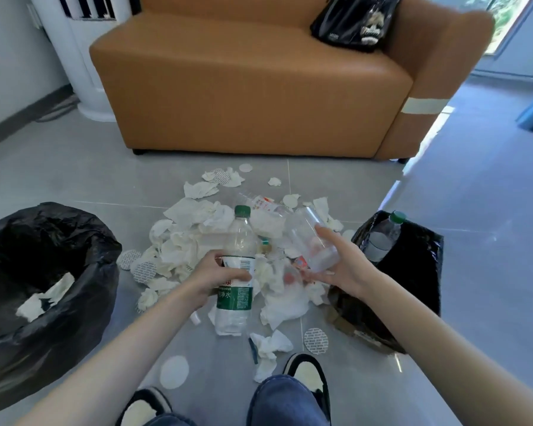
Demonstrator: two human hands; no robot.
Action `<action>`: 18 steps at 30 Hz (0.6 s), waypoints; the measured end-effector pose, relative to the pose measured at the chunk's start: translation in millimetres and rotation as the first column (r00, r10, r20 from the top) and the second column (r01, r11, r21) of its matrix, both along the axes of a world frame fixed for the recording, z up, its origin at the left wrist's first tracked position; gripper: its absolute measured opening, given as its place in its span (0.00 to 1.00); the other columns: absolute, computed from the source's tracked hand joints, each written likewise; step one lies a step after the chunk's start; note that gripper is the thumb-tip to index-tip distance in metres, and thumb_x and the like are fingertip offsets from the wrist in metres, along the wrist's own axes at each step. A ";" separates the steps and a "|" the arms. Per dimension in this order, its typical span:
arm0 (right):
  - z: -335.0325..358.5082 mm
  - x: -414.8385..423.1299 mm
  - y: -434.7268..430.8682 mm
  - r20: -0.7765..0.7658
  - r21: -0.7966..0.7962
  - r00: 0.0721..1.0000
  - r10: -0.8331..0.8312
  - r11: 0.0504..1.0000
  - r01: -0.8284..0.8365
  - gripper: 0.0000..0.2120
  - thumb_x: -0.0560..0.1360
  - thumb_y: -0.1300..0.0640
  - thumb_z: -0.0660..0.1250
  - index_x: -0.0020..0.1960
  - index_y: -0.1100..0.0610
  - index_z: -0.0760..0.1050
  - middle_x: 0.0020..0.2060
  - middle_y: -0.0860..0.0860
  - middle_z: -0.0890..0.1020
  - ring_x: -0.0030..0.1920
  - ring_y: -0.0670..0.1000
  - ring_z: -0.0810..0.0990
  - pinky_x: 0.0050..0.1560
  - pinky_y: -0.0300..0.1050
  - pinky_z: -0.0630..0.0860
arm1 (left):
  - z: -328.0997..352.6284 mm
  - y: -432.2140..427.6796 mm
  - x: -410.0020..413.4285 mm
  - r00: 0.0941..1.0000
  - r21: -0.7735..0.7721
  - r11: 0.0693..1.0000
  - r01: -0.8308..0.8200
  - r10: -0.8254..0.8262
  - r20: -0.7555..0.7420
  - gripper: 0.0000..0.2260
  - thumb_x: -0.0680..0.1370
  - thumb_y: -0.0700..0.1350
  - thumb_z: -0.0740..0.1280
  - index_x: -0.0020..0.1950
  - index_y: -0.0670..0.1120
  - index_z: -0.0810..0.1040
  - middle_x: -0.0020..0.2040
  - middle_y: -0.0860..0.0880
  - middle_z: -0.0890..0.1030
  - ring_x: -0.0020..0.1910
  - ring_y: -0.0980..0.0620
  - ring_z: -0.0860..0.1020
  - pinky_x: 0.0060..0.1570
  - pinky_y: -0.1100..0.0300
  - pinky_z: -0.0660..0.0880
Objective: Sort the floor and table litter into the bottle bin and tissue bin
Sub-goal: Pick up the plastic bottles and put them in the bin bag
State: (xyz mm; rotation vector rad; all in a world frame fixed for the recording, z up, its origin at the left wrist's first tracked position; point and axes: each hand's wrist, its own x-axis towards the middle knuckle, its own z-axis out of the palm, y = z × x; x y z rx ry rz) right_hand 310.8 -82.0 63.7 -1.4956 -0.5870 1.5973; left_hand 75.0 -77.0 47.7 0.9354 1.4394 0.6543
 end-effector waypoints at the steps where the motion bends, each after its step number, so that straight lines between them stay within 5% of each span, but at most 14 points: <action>1: 5.7 8.5 -4.4 0.066 0.031 0.997 -0.038 0.999 0.036 0.28 0.68 0.45 0.74 0.64 0.53 0.71 0.63 0.54 0.72 0.61 0.59 0.74 0.47 0.59 0.81 | 9.0 2.4 7.2 1.000 0.032 0.999 0.016 -0.016 0.002 0.16 0.68 0.30 0.72 0.42 0.49 0.72 0.39 0.49 0.77 0.37 0.54 0.76 0.35 0.61 0.73; 5: 14.8 48.3 -20.0 0.413 0.174 0.883 -0.223 0.971 0.164 0.27 0.70 0.49 0.73 0.63 0.55 0.66 0.53 0.50 0.73 0.50 0.50 0.77 0.45 0.51 0.80 | 38.3 10.7 39.7 0.996 0.137 0.987 0.088 -0.092 0.017 0.26 0.65 0.34 0.76 0.59 0.46 0.71 0.48 0.48 0.78 0.45 0.51 0.78 0.40 0.58 0.74; 8: 7.4 83.2 -24.0 0.596 0.214 0.749 -0.288 0.957 0.197 0.24 0.69 0.50 0.73 0.60 0.53 0.66 0.52 0.51 0.73 0.48 0.50 0.76 0.51 0.52 0.78 | 61.2 13.0 65.6 0.983 0.250 0.951 0.184 -0.185 -0.020 0.28 0.65 0.35 0.77 0.60 0.48 0.69 0.47 0.52 0.75 0.47 0.53 0.77 0.43 0.58 0.74; 14: -21.2 143.0 -19.7 0.933 -0.040 0.357 0.039 0.999 -0.003 0.26 0.67 0.48 0.70 0.62 0.53 0.67 0.60 0.54 0.69 0.60 0.57 0.72 0.59 0.51 0.73 | 86.6 19.9 104.9 0.953 0.345 0.891 0.297 -0.302 -0.040 0.27 0.65 0.36 0.77 0.59 0.48 0.69 0.47 0.55 0.73 0.44 0.59 0.74 0.39 0.60 0.72; 18: -43.4 156.7 -7.9 0.956 -0.125 0.260 0.139 0.990 -0.068 0.22 0.68 0.50 0.70 0.59 0.55 0.68 0.57 0.54 0.70 0.56 0.58 0.73 0.56 0.50 0.73 | 81.8 28.3 123.3 0.931 0.326 0.873 0.362 -0.359 -0.073 0.29 0.65 0.37 0.77 0.60 0.49 0.68 0.47 0.55 0.73 0.44 0.59 0.74 0.37 0.62 0.70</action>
